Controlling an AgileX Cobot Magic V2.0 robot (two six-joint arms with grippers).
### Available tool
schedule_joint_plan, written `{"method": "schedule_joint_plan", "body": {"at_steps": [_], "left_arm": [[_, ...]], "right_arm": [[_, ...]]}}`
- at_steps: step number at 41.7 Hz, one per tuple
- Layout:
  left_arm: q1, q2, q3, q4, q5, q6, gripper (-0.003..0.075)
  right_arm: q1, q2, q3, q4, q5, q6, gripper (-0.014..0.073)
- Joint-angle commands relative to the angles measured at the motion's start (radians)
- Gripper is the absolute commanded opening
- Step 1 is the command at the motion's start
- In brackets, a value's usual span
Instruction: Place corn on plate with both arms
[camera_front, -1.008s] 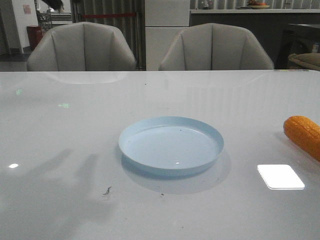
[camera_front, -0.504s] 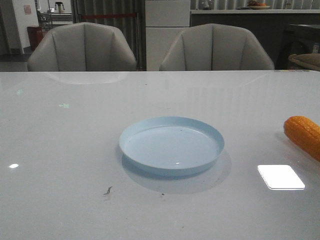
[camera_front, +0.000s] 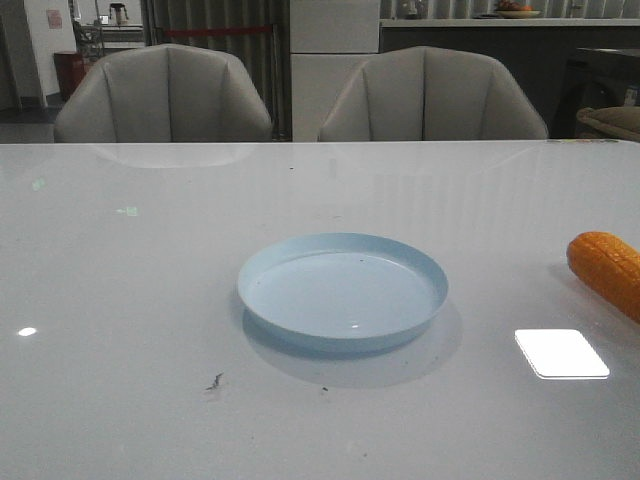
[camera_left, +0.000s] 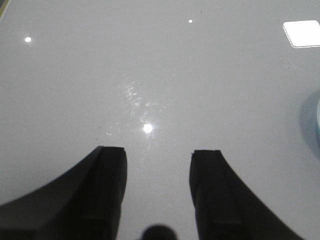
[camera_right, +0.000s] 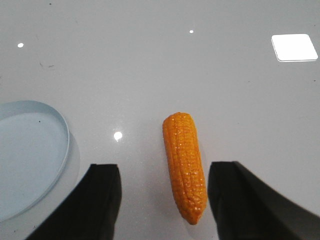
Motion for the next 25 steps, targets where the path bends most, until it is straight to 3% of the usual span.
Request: {"method": "schedule_joint_plan", "body": {"at_steps": [1, 19, 25], "left_arm": [[-0.003, -0.055, -0.005, 0.005, -0.099, -0.011, 0.0372], [-0.003, -0.064, -0.005, 0.005, -0.118, -0.011, 0.0372], [-0.003, -0.064, -0.005, 0.005, -0.118, -0.011, 0.0372]], "right_arm": [[0.002, 0.007, -0.081, 0.002, 0.007, -0.006, 0.0485], [-0.064, 0.439, -0.619, -0.067, 0.447, -0.006, 0.049], [-0.063, 0.614, -0.732, -0.075, 0.518, -0.006, 0.049]]}}
